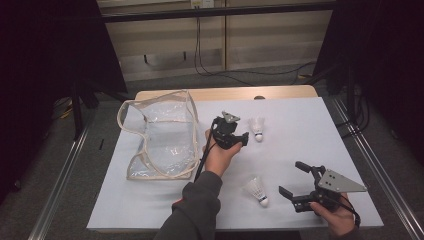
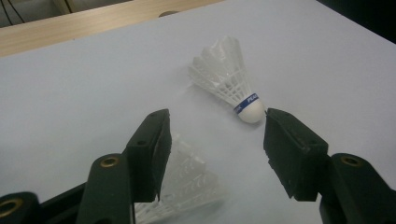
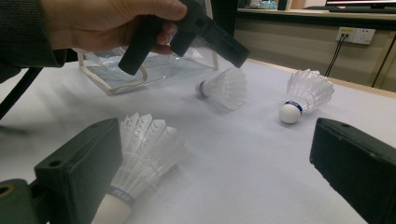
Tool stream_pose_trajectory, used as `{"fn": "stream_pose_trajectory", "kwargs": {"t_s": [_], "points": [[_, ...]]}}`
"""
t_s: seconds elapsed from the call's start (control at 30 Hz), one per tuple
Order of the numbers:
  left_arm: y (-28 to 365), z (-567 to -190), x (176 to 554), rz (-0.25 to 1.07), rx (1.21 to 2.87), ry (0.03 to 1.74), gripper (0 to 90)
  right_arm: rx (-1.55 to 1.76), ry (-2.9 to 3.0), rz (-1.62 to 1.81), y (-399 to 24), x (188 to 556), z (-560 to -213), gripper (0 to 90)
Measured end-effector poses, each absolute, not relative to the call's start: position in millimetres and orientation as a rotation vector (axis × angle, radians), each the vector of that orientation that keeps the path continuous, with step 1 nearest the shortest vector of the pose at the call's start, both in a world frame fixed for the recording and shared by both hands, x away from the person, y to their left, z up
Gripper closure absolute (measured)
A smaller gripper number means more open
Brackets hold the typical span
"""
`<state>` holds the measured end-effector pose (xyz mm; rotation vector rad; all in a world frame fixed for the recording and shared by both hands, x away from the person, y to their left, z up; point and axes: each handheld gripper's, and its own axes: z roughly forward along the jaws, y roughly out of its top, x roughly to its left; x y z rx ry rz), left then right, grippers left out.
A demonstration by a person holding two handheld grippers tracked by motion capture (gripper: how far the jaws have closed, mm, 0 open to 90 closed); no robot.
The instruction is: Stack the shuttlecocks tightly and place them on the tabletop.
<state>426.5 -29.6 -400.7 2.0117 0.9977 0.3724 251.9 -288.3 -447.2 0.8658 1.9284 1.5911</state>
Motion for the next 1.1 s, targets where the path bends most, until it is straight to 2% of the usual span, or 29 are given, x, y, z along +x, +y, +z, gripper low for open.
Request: {"fn": "stream_pose_trajectory", "kwargs": {"t_s": [0.07,0.43,0.67,1.1], "points": [[-29,-400,425,0.354,2.005,0.997,38.8,0.867,1.927,1.592,-288,252,-447,1.5],[-27,-396,411,0.275,2.001,0.954,19.1,0.875,1.926,1.590,-289,252,-447,1.5],[-25,-393,401,0.251,2.014,0.910,14.7,0.876,1.925,1.590,-289,252,-447,1.5],[-18,-393,382,0.230,2.007,0.873,13.0,0.879,1.926,1.578,-289,253,-447,1.5]]}}
